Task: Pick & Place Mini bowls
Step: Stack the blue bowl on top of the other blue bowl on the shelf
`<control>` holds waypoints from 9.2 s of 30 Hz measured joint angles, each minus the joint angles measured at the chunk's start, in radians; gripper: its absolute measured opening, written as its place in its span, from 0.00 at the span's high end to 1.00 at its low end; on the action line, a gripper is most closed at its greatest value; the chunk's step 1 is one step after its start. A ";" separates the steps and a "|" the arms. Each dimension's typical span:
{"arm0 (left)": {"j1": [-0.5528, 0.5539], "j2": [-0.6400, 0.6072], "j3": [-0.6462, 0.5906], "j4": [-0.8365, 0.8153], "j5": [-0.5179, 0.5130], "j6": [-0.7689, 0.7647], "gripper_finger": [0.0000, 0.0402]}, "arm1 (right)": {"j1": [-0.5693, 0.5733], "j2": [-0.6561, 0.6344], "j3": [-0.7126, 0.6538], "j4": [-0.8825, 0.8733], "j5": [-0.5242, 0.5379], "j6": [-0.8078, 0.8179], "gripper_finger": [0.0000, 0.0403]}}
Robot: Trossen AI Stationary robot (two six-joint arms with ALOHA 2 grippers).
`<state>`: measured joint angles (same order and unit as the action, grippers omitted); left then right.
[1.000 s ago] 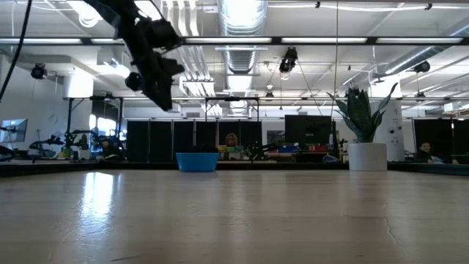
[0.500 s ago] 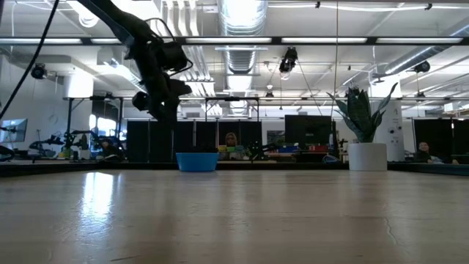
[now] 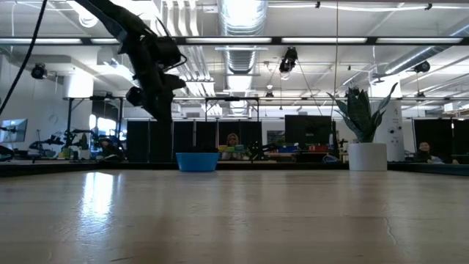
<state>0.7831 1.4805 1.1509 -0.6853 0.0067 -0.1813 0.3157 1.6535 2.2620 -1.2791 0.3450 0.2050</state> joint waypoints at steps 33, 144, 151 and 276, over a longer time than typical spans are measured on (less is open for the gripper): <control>0.197 0.112 -0.214 0.438 0.231 -0.045 0.80 | 0.000 0.000 -0.001 0.003 0.000 0.002 0.86; -0.795 -0.285 -0.215 1.059 -0.672 0.536 1.00 | -0.159 0.001 -0.518 0.655 0.649 -0.459 0.57; -0.831 -0.285 -0.215 1.079 -0.677 0.574 1.00 | -0.175 0.001 -0.518 0.647 0.646 -0.439 0.60; -0.824 -0.329 0.064 0.226 0.015 0.450 1.00 | 0.256 -0.047 -0.725 0.388 -0.343 0.369 0.97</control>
<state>-0.0410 1.1511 1.2149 -0.4595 0.0216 0.2684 0.5720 1.6066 1.5372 -0.8908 0.0021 0.5743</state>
